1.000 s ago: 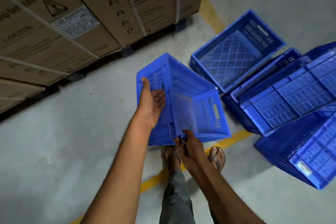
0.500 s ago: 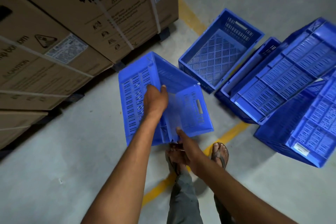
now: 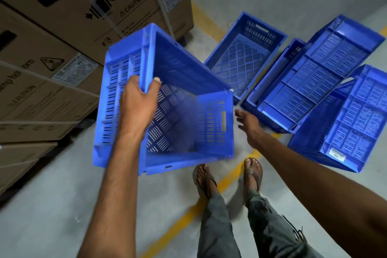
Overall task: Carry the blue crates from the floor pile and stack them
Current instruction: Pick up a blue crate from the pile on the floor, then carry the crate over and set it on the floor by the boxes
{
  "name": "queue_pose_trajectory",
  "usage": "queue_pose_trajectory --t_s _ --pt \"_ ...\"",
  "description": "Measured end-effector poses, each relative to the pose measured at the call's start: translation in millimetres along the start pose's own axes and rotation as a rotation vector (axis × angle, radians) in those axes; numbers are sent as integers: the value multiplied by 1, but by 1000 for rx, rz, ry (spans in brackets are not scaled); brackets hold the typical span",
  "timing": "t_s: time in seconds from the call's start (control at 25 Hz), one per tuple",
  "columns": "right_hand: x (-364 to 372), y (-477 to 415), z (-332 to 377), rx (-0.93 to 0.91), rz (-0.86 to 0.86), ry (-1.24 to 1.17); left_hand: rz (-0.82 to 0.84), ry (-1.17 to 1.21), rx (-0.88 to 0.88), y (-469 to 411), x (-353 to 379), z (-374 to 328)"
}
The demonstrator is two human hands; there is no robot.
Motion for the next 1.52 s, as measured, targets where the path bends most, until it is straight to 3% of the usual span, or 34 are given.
queue_pose_trajectory --t_s 0.24,0.44,0.72,0.96,1.12,1.36,1.52 --pt "-33 -9 1 83 -131 -183 128 258 -71 0 -39 -28" --pt "-59 -25 -11 117 -105 -154 178 252 -82 -6 -46 -32" --pt "-92 9 1 234 107 -297 263 227 -250 -39 -63 0" --pt "-133 59 40 13 -82 -108 348 93 -386 -49 -35 38" --pt "-187 96 61 56 -91 -93 498 20 -442 -36 -15 28" --pt "-293 146 53 42 -287 -53 680 -72 -359 32 18 -17" --pt "-355 185 18 -123 -485 1 576 -53 -205 78 36 -27"
Point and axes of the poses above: each hand's wrist, its own y-axis away from the middle knuckle, its own x-axis out of the palm, z = x × y, the point moved 9 cm from there along -y, towards the middle knuckle, and after that the axes turned 14 degrees about -z, right-handed, at the moved point
